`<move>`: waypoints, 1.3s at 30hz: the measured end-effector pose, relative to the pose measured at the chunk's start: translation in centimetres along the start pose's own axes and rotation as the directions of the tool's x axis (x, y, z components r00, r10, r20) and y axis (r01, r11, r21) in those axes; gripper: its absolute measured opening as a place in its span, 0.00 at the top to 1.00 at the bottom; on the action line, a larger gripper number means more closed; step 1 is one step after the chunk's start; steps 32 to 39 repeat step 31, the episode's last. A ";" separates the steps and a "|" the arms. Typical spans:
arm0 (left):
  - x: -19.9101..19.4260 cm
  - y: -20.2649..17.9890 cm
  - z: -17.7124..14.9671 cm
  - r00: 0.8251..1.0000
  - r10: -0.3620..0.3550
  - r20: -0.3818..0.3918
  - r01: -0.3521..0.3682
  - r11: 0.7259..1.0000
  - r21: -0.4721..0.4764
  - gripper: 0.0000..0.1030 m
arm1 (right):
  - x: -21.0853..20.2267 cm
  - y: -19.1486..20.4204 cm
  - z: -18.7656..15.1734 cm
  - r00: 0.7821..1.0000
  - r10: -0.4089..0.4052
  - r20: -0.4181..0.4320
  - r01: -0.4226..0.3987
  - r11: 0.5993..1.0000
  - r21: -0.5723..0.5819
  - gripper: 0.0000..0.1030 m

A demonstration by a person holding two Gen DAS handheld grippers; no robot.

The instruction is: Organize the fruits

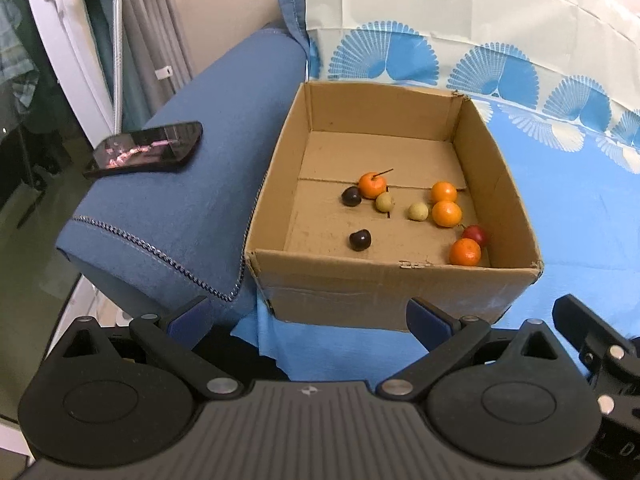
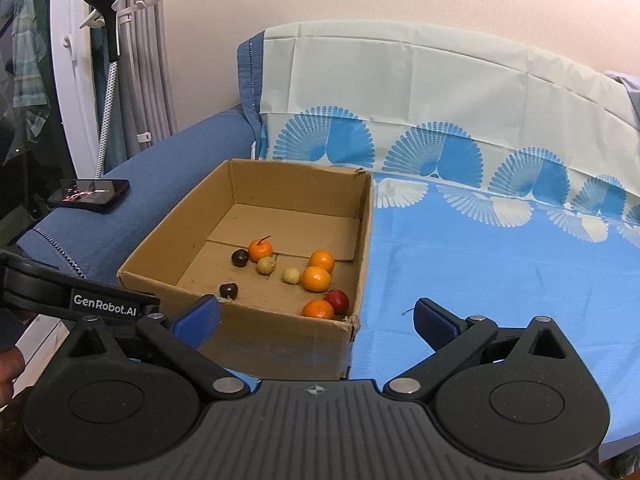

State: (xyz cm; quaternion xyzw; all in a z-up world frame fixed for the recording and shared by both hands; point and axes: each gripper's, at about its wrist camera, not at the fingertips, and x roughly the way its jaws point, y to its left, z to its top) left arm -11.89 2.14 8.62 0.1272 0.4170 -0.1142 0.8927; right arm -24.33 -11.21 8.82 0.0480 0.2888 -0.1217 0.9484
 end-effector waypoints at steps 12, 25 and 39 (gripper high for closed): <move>0.1 -0.1 0.1 1.000 0.012 -0.002 -0.013 1.000 -0.003 0.00 | 0.1 0.1 0.1 1.000 0.006 0.000 -0.006 1.000 0.000 0.01; 0.1 -0.4 0.2 1.000 0.011 -0.006 -0.011 1.000 0.002 0.00 | 0.1 -0.3 0.1 1.000 0.009 -0.001 -0.009 1.000 -0.001 0.01; 0.3 -0.3 0.2 1.000 0.015 -0.008 -0.015 1.000 0.005 0.00 | 0.3 -0.4 0.2 1.000 0.022 -0.006 -0.022 1.000 -0.002 0.01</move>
